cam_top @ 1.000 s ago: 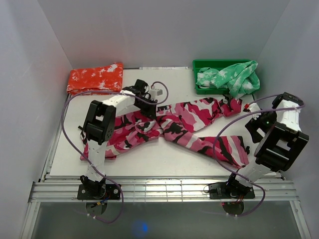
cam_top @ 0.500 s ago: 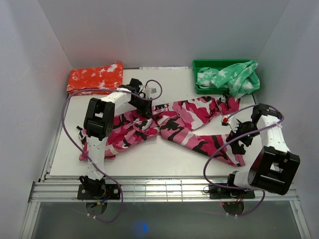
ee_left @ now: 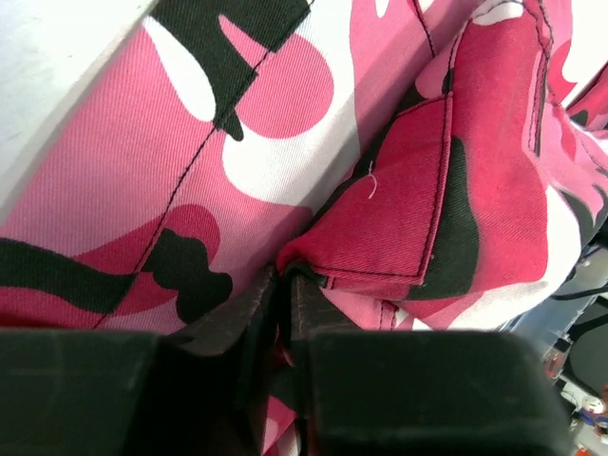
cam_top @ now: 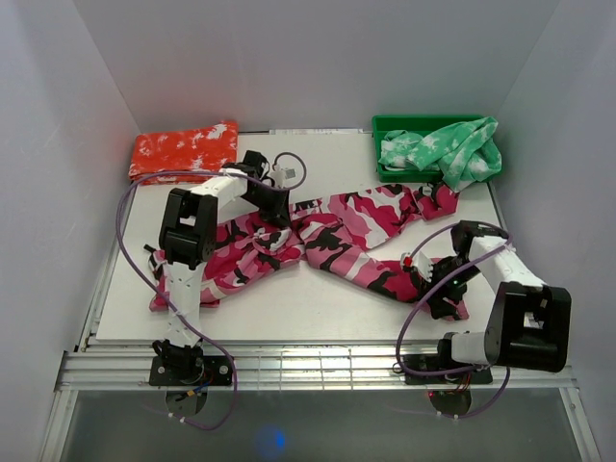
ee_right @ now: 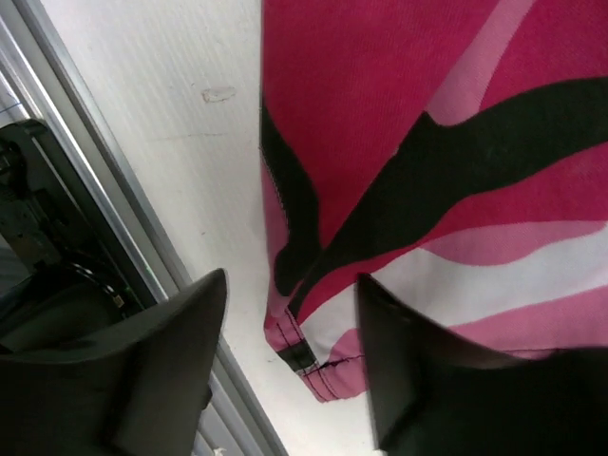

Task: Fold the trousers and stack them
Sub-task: Flatten the trousers out

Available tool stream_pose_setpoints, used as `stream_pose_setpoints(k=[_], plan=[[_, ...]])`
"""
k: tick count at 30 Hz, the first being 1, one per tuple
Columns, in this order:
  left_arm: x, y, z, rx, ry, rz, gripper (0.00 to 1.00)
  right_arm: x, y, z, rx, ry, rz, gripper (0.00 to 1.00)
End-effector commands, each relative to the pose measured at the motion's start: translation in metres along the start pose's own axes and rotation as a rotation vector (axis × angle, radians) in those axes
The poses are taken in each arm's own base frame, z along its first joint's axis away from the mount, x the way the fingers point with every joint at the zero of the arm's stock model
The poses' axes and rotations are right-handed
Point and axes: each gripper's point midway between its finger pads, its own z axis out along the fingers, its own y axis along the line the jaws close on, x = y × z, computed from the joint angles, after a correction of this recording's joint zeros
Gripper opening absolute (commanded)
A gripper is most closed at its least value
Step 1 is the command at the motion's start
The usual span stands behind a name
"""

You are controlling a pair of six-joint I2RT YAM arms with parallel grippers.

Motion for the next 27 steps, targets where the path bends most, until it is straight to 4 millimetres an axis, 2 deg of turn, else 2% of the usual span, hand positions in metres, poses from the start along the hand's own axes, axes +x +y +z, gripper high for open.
stream_pose_setpoints(k=[1, 2, 3, 4, 5, 6, 7, 8, 10, 11, 12, 13, 14, 15, 16, 18, 19, 20, 21, 22, 23, 24, 25, 26, 27], plan=[[-0.007, 0.021, -0.022, -0.118, -0.036, 0.068, 0.33, 0.000, -0.017, 0.007, -0.004, 0.031, -0.047, 0.57], [-0.007, 0.015, -0.028, -0.105, -0.047, 0.102, 0.36, -0.005, -0.014, 0.002, -0.031, 0.021, -0.022, 0.43], [-0.012, 0.007, -0.036, -0.100, -0.079, 0.144, 0.39, -0.023, -0.026, -0.012, -0.009, -0.032, -0.007, 0.16], [-0.023, -0.010, -0.062, -0.104, -0.145, 0.209, 0.41, -0.031, -0.029, -0.018, -0.018, -0.054, 0.012, 0.11], [-0.016, -0.016, -0.068, -0.103, -0.154, 0.236, 0.49, -0.042, -0.032, -0.026, -0.013, -0.086, 0.017, 0.08], [-0.019, -0.021, -0.080, -0.121, -0.191, 0.304, 0.51, -0.056, -0.028, -0.035, -0.036, -0.140, 0.030, 0.08], [-0.025, -0.039, -0.109, -0.150, -0.260, 0.369, 0.56, -0.072, -0.039, -0.053, 0.005, -0.178, 0.028, 0.08], [-0.023, -0.042, -0.121, -0.175, -0.283, 0.397, 0.62, -0.084, -0.041, -0.061, 0.005, -0.221, 0.030, 0.08], [-0.005, -0.040, -0.137, -0.232, -0.288, 0.437, 0.63, -0.096, -0.040, -0.074, -0.012, -0.253, 0.064, 0.08], [-0.001, -0.055, -0.162, -0.257, -0.338, 0.487, 0.64, -0.106, -0.048, -0.086, 0.021, -0.275, 0.066, 0.08], [0.022, -0.052, -0.160, -0.266, -0.298, 0.486, 0.70, -0.111, -0.050, -0.091, 0.029, -0.294, 0.074, 0.08], [0.034, -0.052, -0.166, -0.288, -0.285, 0.542, 0.71, -0.114, -0.051, -0.095, 0.040, -0.303, 0.072, 0.08], [0.045, -0.062, -0.183, -0.313, -0.316, 0.595, 0.71, -0.119, -0.054, -0.102, 0.058, -0.317, 0.062, 0.08], [0.062, -0.061, -0.185, -0.321, -0.286, 0.611, 0.72, -0.122, -0.055, -0.105, 0.066, -0.325, 0.061, 0.08], [0.089, -0.047, -0.177, -0.349, -0.219, 0.635, 0.72, -0.124, -0.057, -0.107, 0.071, -0.330, 0.065, 0.08], [0.119, -0.043, -0.183, -0.387, -0.191, 0.667, 0.72, -0.132, -0.063, -0.119, 0.096, -0.351, 0.090, 0.08], [0.146, -0.030, -0.171, -0.388, -0.122, 0.671, 0.72, -0.135, -0.067, -0.122, 0.103, -0.358, 0.100, 0.08], [0.160, -0.020, -0.169, -0.424, -0.084, 0.668, 0.71, -0.140, -0.069, -0.129, 0.112, -0.378, 0.120, 0.08], [0.170, -0.013, -0.169, -0.455, -0.074, 0.673, 0.68, -0.148, -0.076, -0.144, 0.150, -0.404, 0.114, 0.08], [0.198, 0.004, -0.155, -0.469, -0.001, 0.647, 0.63, -0.149, -0.082, -0.152, 0.166, -0.424, 0.135, 0.08], [0.210, 0.020, -0.155, -0.529, 0.045, 0.643, 0.57, -0.154, -0.085, -0.160, 0.176, -0.452, 0.146, 0.08], [0.217, 0.031, -0.151, -0.561, 0.066, 0.645, 0.51, -0.162, -0.093, -0.180, 0.222, -0.485, 0.162, 0.08], [0.227, 0.041, -0.147, -0.585, 0.099, 0.639, 0.41, -0.159, -0.102, -0.189, 0.238, -0.501, 0.199, 0.08], [0.244, 0.057, -0.141, -0.623, 0.152, 0.631, 0.35, -0.159, -0.109, -0.197, 0.259, -0.511, 0.221, 0.08], [0.249, 0.064, -0.140, -0.641, 0.167, 0.630, 0.31, -0.157, -0.115, -0.206, 0.281, -0.519, 0.247, 0.08]])
